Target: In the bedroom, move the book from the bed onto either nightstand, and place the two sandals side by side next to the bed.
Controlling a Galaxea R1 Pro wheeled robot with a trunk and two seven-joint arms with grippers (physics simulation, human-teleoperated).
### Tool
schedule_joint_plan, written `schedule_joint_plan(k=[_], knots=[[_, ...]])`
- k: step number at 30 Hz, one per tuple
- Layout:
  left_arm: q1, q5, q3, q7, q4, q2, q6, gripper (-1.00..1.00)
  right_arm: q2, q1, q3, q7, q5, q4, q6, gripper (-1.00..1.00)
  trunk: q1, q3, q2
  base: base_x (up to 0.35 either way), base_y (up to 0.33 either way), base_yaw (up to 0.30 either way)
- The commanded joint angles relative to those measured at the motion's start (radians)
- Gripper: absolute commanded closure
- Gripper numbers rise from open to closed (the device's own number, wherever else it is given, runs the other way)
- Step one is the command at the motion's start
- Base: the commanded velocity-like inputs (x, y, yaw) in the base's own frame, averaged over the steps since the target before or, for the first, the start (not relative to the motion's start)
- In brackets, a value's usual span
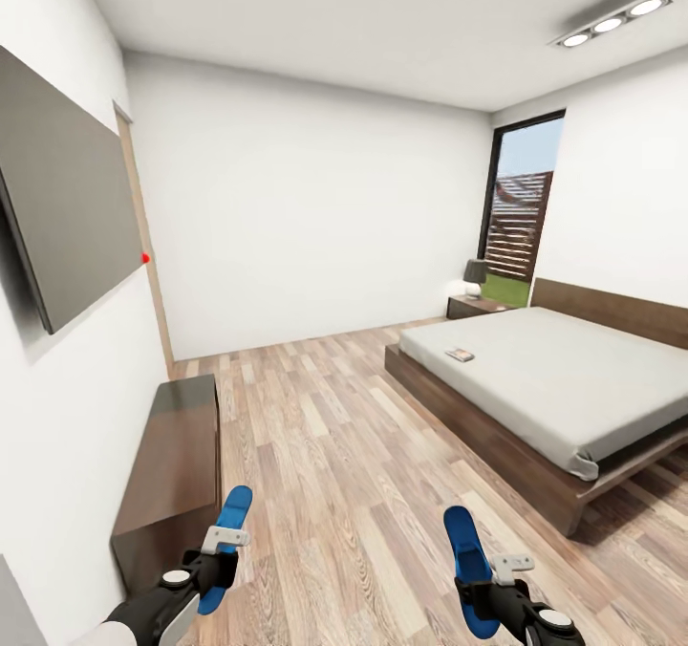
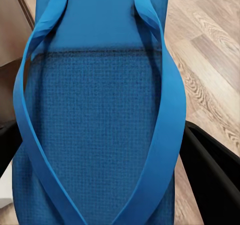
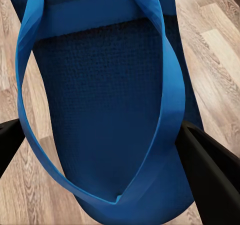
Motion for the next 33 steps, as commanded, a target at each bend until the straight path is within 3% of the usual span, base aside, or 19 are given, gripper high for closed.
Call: schedule_joint_plan(k=[1,10,33], knots=[[-0.001,0.01,-0.008,-0.002,0.001,0.001,-0.004,1.0,0.001,-0.001,-0.008,0.01,0.005,-0.003,0.004,1.0,0.0,-0.001,-0.001,0.0,0.0,0.0],[0.0,0.01,-0.008,-0.002,0.001,0.001,-0.004,1.0,0.001,-0.001,-0.008,0.012,0.006,-0.002,0.004,1.0,0.0,-0.007,-0.001,0.0,0.0,-0.07],[-0.001,0.01,-0.008,-0.002,0.001,0.001,-0.004,1.0,-0.001,-0.001,-0.008,0.065,0.006,-0.001,0.003,1.0,0.0,-0.034,-0.001,0.0,0.0,-0.194]])
